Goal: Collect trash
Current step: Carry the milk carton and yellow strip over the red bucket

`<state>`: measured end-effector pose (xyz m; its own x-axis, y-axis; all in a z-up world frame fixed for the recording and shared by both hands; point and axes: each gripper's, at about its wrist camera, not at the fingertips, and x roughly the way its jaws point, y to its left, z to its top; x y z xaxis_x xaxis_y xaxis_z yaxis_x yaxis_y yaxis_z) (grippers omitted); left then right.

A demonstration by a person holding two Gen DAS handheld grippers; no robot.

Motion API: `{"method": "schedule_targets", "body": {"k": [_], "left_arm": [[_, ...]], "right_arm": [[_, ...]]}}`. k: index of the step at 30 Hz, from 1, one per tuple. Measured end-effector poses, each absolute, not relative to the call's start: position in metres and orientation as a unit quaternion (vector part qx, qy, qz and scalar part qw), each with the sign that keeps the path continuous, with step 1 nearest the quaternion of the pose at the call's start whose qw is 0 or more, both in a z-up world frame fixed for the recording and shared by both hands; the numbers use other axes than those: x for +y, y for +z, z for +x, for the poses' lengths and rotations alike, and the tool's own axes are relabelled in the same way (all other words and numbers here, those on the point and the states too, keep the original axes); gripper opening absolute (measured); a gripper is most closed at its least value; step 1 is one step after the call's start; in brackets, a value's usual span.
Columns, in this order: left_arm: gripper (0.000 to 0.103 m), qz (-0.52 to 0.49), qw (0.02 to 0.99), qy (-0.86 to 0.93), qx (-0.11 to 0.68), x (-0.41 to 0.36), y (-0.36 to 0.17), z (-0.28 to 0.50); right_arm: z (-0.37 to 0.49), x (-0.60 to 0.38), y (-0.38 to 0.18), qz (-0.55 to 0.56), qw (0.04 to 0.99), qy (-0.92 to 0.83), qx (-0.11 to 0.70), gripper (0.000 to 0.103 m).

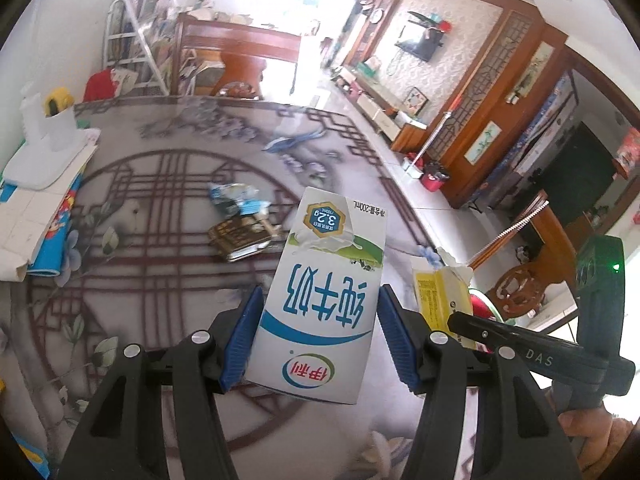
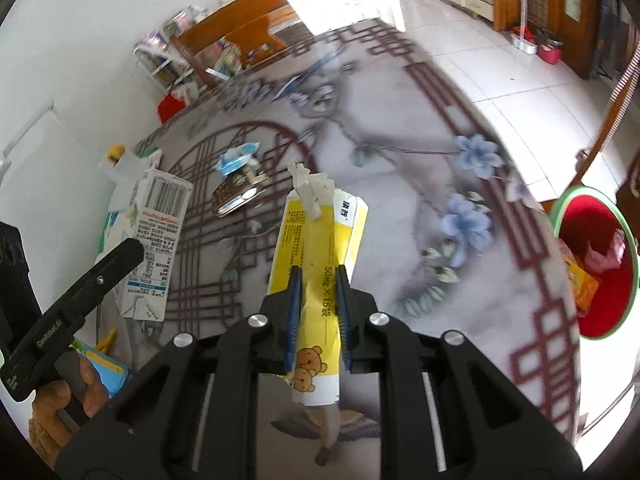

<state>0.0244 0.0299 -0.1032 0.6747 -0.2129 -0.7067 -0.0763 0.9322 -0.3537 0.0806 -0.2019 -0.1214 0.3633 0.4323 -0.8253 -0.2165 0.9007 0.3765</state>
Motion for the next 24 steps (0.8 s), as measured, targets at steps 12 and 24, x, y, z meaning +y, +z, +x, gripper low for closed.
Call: {"method": "schedule_targets", "body": {"k": [12,24], "left_arm": [[0.056,-0.148,0.902,-0.07,0.401,-0.022,-0.09,0.03],[0.056,-0.133,0.901,-0.076,0.407,-0.074,-0.088,0.037]], "right_arm": [[0.073,-0.261,-0.116,0.145,0.828,0.176,0.513,0.017],[0.08,-0.313,-0.117,0.163,0.828,0.174,0.508,0.017]]}}
